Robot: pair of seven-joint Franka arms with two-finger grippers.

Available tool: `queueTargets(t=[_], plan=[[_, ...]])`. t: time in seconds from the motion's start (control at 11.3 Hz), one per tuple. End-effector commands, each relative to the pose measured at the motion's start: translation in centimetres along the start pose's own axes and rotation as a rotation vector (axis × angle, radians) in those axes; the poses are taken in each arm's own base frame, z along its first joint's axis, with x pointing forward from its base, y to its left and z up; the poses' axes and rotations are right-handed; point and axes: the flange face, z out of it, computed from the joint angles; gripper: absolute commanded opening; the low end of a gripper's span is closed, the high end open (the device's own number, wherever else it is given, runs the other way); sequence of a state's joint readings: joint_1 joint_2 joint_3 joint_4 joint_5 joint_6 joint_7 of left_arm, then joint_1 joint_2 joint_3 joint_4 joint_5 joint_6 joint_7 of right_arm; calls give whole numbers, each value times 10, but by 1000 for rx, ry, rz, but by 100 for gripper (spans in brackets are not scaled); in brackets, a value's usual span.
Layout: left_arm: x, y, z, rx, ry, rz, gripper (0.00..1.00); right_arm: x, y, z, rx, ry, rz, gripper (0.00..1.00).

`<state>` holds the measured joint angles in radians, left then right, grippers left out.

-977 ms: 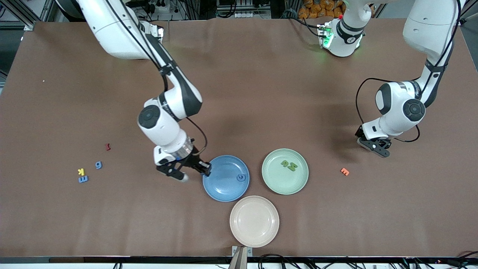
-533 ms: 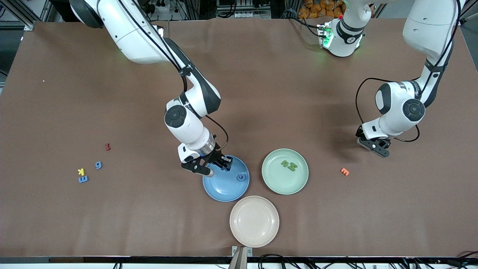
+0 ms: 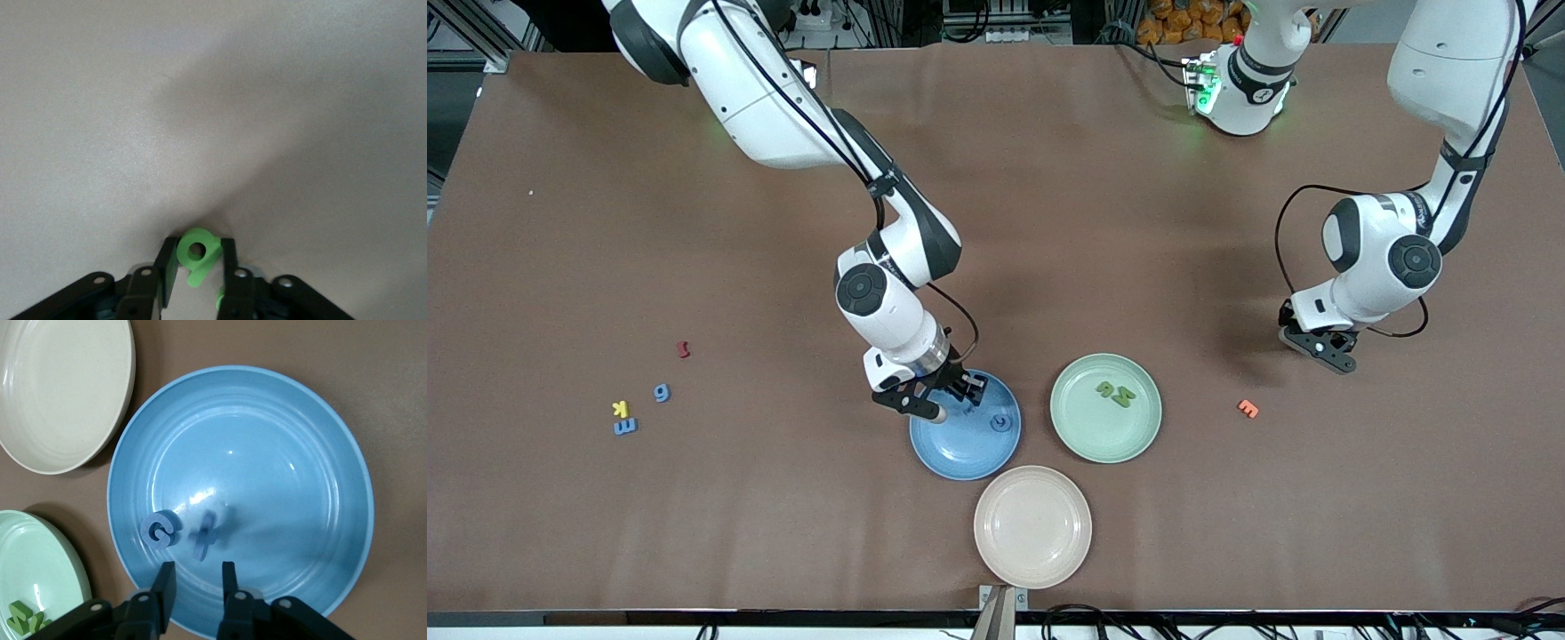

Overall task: Sort letters by color into matching plates
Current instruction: 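Release the blue x onto the blue plate while the left gripper grasps the 9, then drop the green 9 into the green plate while the right gripper withdraws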

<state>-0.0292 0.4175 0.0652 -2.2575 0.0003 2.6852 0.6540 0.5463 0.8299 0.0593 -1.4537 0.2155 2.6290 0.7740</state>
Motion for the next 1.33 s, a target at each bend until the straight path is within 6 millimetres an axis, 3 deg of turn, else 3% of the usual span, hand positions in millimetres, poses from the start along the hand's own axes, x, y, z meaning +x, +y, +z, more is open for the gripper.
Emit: queueTargets(t=[0.0,0.09,0.36,0.53,0.8,0.98,1.15,1.24], plan=[[-2,-2,-3,13,0,24,0,10,-2,-1,13,12,1,70],[0,-3,-8,19,9,20,0,10,-2,-1,12,14,0,71],[16,-7,-36,30,34,13,0,23,1,-15,14,31,-52,100],[41,0,-68,9,25,-64,0,52,26,-30,-16,28,-122,100],[95,25,-108,-20,-1,-170,0,115,87,-76,-109,-59,-246,100],[134,70,-125,-42,6,-263,0,148,136,-100,-152,-113,-343,100],[169,106,-132,-62,18,-339,0,172,196,-125,-185,-127,-458,100],[179,111,-127,-69,18,-361,0,178,224,-136,-199,-140,-502,100]])
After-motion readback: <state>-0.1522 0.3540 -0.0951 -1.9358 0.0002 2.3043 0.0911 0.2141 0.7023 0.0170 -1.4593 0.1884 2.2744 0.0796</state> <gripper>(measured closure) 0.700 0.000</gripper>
